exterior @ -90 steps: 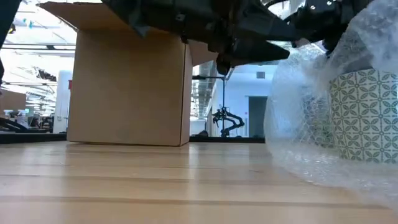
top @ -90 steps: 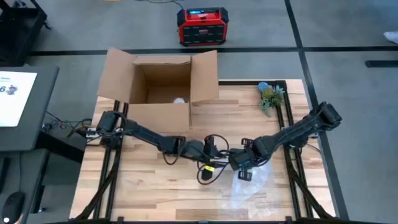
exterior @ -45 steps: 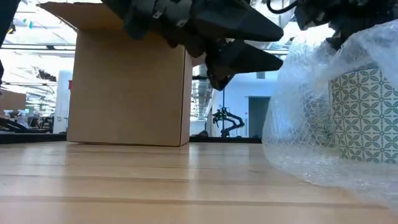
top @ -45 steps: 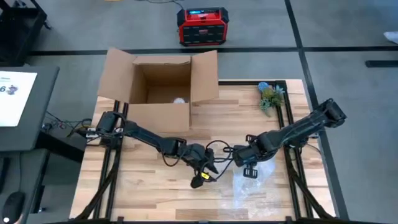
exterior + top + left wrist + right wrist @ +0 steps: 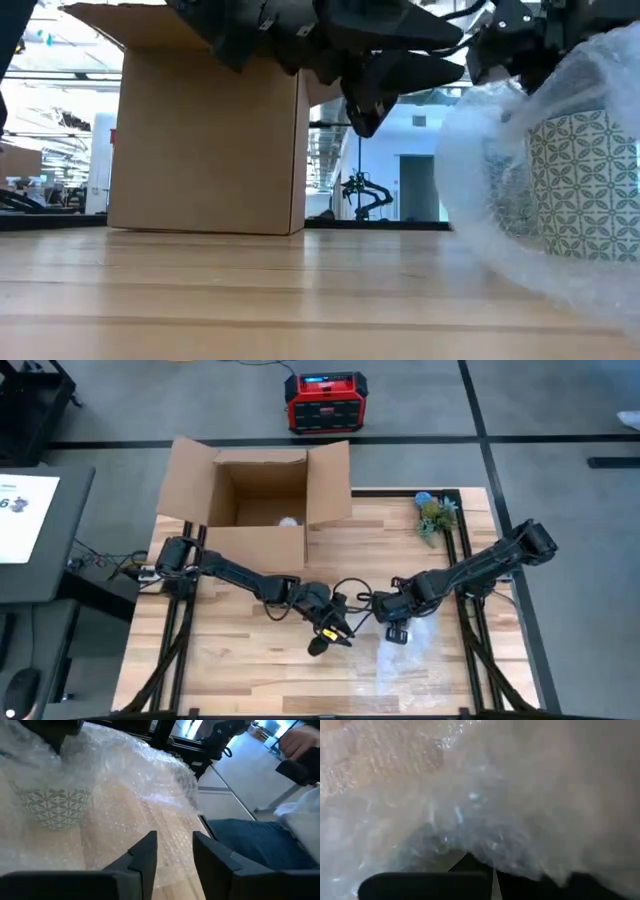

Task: Wrap mug
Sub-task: Wrap the green mug with bubble wrap

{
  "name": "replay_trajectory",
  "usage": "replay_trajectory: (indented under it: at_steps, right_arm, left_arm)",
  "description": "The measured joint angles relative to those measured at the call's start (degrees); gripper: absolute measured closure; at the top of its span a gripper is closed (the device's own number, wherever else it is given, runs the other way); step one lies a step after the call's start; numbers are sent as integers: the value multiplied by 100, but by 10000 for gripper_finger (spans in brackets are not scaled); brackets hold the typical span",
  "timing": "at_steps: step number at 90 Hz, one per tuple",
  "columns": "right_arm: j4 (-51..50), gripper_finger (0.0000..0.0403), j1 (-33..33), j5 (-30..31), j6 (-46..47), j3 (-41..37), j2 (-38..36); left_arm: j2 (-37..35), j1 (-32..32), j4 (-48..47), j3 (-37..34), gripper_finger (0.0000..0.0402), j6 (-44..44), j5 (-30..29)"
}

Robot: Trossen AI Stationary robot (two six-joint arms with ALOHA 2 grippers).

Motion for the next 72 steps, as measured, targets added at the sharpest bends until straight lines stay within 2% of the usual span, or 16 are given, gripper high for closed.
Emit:
replay_trajectory:
  at_steps: [13, 41, 55, 65, 72]
  right_arm:
    - [-293, 403, 23, -150, -28, 203, 22]
    - [-1828, 403, 390, -58, 436, 1408, 29]
    - [-1518, 403, 642, 407, 544, 1533, 27]
    - [-1221, 403, 586, 923, 579, 1286, 45]
    - [-1035, 403, 464, 978, 647, 1054, 62]
  left_arm:
    - [2, 0, 96, 0, 325, 16, -25]
    - [-29, -15, -125, 0, 341, -140, -34]
    - [-129, -81, -148, 2, 352, -184, -90]
    - [-193, -133, -185, 2, 358, -186, -116]
    - [-251, -166, -239, 0, 361, -186, -119]
